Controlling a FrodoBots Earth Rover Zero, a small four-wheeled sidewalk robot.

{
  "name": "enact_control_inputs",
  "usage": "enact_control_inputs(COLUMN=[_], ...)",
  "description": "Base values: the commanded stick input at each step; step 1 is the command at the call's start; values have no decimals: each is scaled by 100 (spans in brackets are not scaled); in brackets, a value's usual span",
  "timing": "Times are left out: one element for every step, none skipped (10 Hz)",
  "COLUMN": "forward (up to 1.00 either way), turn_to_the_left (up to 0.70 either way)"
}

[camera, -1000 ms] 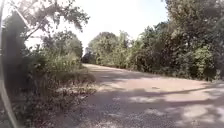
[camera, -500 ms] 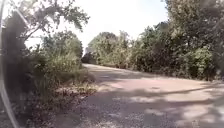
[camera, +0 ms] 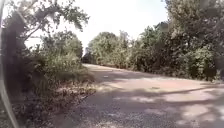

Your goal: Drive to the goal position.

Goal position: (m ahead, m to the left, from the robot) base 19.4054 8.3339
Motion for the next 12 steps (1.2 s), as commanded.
enact_control_inputs(forward=[5, 5, 5, 5, 5, 5, 5, 6, 5, 6, 6, 6], turn_to_the_left=[0, 0, 0, 0, 0, 0, 0, 0, 0, 0, 0, 0])
